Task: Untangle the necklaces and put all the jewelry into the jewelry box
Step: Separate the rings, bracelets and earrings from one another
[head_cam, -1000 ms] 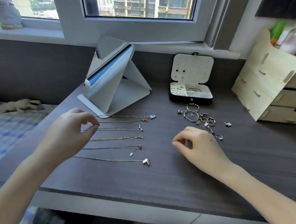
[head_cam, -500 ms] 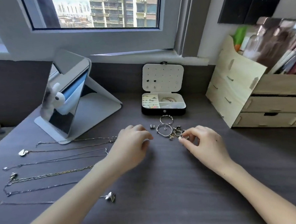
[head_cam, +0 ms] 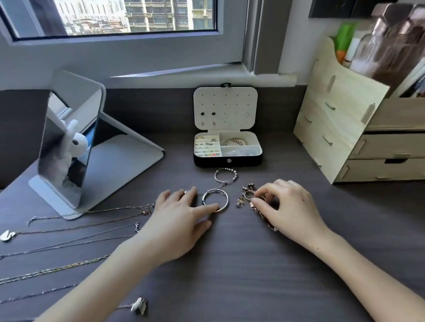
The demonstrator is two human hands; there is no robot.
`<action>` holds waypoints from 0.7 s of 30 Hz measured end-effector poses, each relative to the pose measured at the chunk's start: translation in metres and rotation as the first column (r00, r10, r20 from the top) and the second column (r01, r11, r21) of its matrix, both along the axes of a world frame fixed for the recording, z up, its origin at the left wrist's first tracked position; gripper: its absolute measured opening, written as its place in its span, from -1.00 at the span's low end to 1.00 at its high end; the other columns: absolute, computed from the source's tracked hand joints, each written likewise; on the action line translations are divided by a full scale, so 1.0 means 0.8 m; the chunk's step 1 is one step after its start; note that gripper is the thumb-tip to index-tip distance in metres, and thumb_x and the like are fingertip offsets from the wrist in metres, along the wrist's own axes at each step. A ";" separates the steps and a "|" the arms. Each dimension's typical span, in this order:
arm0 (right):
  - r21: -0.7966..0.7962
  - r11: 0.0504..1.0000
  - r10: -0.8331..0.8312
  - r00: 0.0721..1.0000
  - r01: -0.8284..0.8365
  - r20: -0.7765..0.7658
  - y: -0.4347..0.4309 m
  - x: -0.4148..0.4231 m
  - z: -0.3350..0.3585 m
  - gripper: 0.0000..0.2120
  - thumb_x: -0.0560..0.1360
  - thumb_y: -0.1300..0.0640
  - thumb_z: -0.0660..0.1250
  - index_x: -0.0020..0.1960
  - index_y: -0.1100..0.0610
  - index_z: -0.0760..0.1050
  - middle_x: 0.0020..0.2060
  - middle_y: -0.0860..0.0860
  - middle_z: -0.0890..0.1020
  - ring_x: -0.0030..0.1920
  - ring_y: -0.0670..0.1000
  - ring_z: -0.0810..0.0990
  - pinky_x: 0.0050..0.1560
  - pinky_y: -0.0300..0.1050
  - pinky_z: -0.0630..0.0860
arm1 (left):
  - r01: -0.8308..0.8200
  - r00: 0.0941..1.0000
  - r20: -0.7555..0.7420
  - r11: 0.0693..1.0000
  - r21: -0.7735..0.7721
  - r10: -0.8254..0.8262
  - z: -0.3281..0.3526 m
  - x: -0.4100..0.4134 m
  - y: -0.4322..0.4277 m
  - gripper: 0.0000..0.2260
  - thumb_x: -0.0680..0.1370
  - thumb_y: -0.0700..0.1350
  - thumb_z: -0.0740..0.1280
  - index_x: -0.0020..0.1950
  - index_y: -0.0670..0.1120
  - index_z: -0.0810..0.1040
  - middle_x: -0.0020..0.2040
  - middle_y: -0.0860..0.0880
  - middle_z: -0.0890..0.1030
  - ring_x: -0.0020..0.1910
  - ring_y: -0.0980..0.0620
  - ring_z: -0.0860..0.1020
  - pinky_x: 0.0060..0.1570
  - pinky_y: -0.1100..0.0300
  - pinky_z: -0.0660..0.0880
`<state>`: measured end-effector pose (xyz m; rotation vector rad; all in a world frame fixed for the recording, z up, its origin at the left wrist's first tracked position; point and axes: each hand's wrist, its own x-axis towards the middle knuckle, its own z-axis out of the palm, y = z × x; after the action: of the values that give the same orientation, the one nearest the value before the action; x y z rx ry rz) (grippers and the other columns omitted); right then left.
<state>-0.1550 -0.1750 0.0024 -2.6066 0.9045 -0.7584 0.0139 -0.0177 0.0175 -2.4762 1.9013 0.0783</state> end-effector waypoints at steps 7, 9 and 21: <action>0.070 0.997 -0.024 0.998 0.028 -0.058 -0.009 -0.010 0.007 -0.98 0.44 0.07 0.39 -0.13 -0.02 0.60 -0.26 -0.08 0.57 -0.15 0.03 0.47 -0.14 -0.16 0.29 | 0.102 0.982 0.167 0.992 -0.076 -0.088 -0.001 -0.003 0.035 -0.63 0.38 0.18 0.08 0.00 0.26 0.64 -0.06 -0.12 0.69 -0.20 -0.10 0.67 -0.20 -0.07 0.58; 0.074 0.996 -0.049 0.997 0.053 -0.057 -0.011 -0.013 0.008 -0.96 0.44 0.11 0.39 -0.12 0.00 0.61 -0.26 -0.08 0.57 -0.15 0.03 0.47 -0.15 -0.17 0.29 | 0.156 0.979 0.146 0.982 -0.109 -0.140 -0.003 -0.010 0.041 -0.63 0.38 0.19 0.09 0.01 0.27 0.63 -0.04 -0.09 0.68 -0.19 -0.09 0.67 -0.20 -0.04 0.58; 0.242 0.860 0.476 0.877 -0.448 -0.068 0.064 -0.027 0.022 -0.78 0.32 -0.20 0.37 -0.12 -0.11 0.60 -0.21 -0.19 0.53 -0.08 -0.15 0.44 -0.04 -0.34 0.33 | 0.289 0.955 0.017 0.918 -0.272 -0.296 0.005 -0.051 0.064 -0.69 0.43 0.21 0.11 0.08 0.32 0.54 -0.20 0.14 0.54 -0.34 0.10 0.52 -0.35 0.22 0.38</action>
<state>-0.1763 -0.1236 0.0199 -2.5355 0.3285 -0.3436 -0.0272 0.0331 0.0216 -2.3101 2.4170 -0.1703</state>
